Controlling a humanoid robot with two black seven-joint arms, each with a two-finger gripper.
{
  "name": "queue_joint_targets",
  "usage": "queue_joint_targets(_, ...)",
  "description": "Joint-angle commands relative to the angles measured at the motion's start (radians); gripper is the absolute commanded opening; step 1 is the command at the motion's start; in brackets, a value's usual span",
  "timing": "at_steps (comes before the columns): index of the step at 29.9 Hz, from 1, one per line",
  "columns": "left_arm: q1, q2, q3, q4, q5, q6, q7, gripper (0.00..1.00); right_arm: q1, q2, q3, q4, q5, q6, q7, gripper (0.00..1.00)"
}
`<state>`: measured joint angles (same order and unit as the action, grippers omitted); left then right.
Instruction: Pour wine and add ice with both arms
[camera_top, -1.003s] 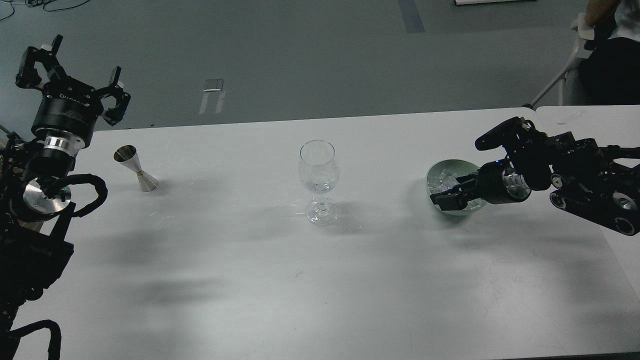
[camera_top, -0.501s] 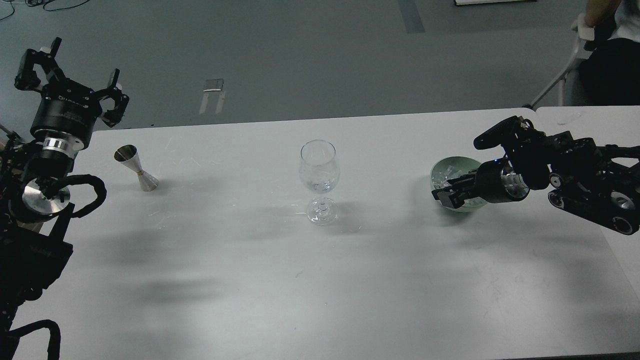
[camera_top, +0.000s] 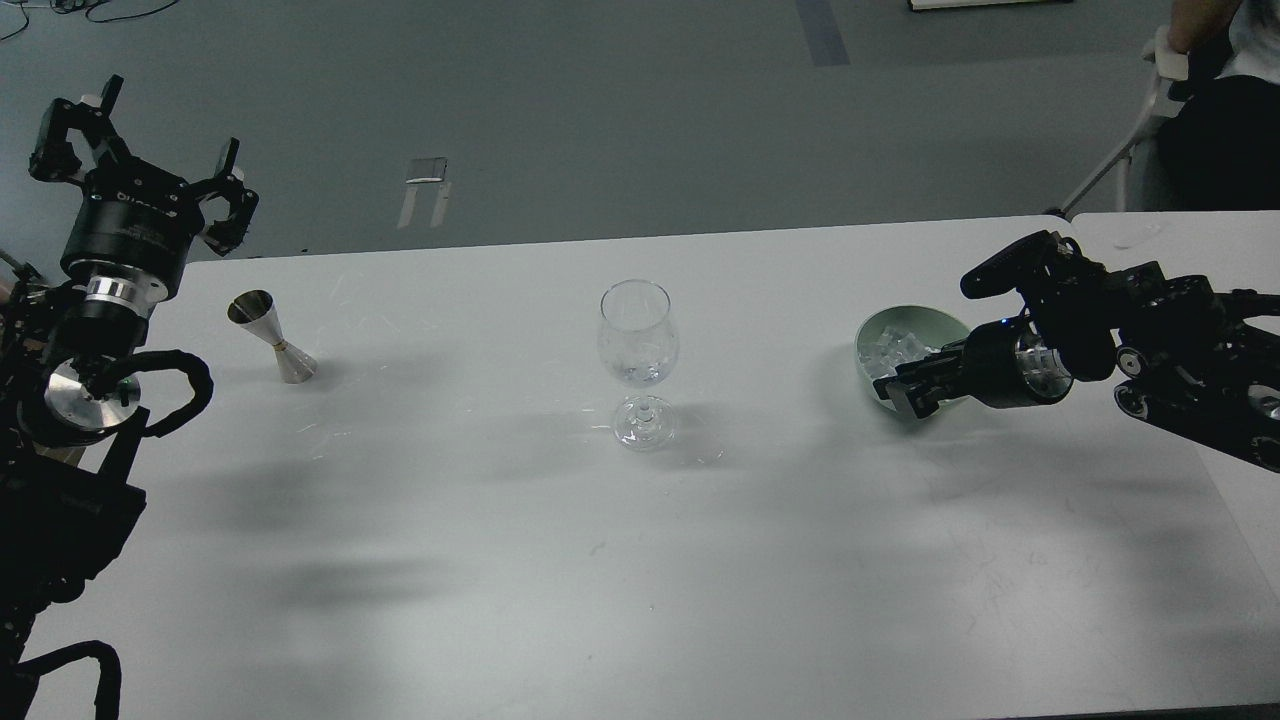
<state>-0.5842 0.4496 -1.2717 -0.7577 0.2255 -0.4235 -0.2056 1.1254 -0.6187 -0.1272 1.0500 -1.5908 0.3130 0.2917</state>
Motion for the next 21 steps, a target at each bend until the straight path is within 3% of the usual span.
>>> queue_joint_targets(1,0.003,0.0,0.0,0.0,0.0,0.0,0.0,0.98,0.013,-0.025,0.004,0.008,0.002,0.0,0.001,0.34)
queue_joint_targets(6,0.003,0.0,0.0,0.0,0.0,0.0,0.0,0.98,0.019,-0.058,0.006,0.027,0.0,0.0,0.001,0.35)
queue_joint_targets(10,0.003,0.0,0.0,0.0,0.0,0.0,0.0,0.98,0.016,-0.065,0.027,0.016,-0.003,-0.002,0.0,0.47)
queue_joint_targets(21,0.009,0.0,0.0,0.0,0.0,0.0,-0.001,0.98,-0.004,-0.01,0.032,-0.094,-0.003,-0.026,-0.006,0.59)
